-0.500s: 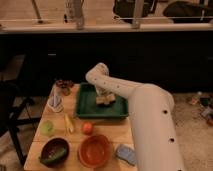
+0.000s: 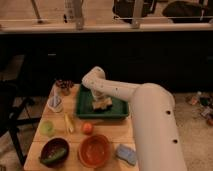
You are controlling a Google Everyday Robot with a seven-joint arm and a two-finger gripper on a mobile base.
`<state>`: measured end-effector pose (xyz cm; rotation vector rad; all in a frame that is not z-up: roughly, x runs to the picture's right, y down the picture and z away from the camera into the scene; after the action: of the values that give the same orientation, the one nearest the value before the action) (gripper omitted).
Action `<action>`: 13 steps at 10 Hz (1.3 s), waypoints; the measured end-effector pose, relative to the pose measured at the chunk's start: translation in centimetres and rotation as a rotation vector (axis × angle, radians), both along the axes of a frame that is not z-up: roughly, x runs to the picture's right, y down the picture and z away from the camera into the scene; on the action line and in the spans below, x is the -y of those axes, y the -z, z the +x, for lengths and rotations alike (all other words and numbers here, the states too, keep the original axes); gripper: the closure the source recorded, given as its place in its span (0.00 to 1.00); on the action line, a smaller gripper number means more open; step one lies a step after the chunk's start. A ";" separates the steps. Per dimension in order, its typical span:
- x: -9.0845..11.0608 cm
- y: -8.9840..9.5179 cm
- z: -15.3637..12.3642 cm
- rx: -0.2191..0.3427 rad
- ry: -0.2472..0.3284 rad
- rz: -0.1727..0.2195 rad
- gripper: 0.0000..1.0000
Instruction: Wipe tray with eraser
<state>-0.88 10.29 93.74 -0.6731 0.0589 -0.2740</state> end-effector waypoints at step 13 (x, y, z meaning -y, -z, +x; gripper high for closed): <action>3.2 -2.6 0.1 -0.065 0.033 0.003 1.00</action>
<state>-0.80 7.04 96.32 -0.6787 0.1324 -0.2837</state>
